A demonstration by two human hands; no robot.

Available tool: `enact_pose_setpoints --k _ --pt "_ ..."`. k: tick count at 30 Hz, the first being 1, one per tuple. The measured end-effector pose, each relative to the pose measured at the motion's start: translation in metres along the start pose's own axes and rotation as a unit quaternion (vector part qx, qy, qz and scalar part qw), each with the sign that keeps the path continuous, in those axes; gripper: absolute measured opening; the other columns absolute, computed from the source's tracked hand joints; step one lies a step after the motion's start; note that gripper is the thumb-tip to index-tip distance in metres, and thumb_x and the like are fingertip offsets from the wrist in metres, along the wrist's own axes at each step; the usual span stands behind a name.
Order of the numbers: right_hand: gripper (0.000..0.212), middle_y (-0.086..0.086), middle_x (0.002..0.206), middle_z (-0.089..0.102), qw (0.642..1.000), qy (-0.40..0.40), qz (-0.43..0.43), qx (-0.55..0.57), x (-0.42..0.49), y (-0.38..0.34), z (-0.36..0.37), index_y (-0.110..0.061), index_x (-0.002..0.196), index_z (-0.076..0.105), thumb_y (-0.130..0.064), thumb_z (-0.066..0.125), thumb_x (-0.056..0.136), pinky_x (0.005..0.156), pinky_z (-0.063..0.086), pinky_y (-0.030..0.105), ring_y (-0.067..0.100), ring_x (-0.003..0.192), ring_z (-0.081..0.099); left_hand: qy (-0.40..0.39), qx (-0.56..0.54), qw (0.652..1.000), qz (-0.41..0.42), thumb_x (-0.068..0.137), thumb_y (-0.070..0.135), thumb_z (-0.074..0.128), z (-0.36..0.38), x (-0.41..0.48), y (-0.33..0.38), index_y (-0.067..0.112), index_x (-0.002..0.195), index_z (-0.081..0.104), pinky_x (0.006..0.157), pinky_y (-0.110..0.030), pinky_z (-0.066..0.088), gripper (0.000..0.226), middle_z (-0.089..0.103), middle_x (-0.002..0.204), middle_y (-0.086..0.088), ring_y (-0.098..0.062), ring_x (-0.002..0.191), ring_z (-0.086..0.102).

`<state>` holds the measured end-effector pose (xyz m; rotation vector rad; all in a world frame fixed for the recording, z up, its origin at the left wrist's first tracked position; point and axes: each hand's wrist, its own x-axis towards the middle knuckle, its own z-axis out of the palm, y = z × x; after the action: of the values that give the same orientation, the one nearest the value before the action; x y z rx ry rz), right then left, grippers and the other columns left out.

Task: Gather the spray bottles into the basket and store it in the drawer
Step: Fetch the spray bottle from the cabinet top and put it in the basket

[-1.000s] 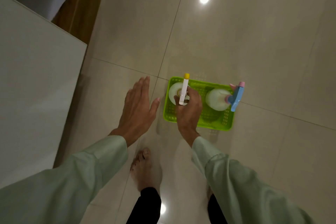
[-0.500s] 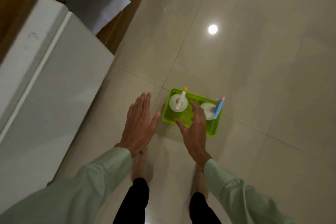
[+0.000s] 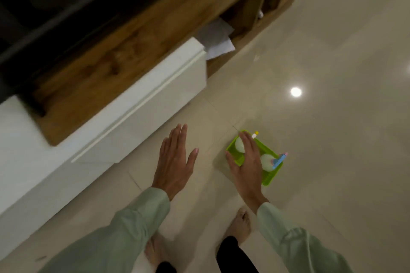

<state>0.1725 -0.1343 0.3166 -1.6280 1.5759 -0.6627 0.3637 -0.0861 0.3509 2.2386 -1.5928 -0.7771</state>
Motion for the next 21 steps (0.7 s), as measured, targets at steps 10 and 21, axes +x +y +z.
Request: enact_pose_setpoints --k 10,21 --pt "0.066 0.003 0.158 0.041 0.984 -0.104 -0.147 -0.001 -0.058 -0.172 0.126 -0.019 0.151 0.042 -0.022 0.071 0.091 0.103 0.049 0.054 0.025 0.141 0.045 0.149 -0.016 0.985 -0.083 0.103 0.050 0.029 -0.143 -0.110 -0.152 0.027 0.157 -0.003 0.127 -0.038 0.006 0.067 0.002 0.168 0.003 -0.011 0.154 -0.001" --pt "0.063 -0.007 0.160 0.038 0.940 -0.262 -0.217 0.018 -0.201 -0.329 0.319 -0.030 0.151 0.039 -0.031 0.067 0.095 0.111 0.044 0.052 0.015 0.146 0.038 0.234 -0.048 0.941 -0.238 0.103 0.048 0.030 -0.237 -0.282 -0.345 0.022 0.158 0.001 0.127 -0.037 0.006 0.068 0.004 0.168 0.002 -0.009 0.154 -0.002"
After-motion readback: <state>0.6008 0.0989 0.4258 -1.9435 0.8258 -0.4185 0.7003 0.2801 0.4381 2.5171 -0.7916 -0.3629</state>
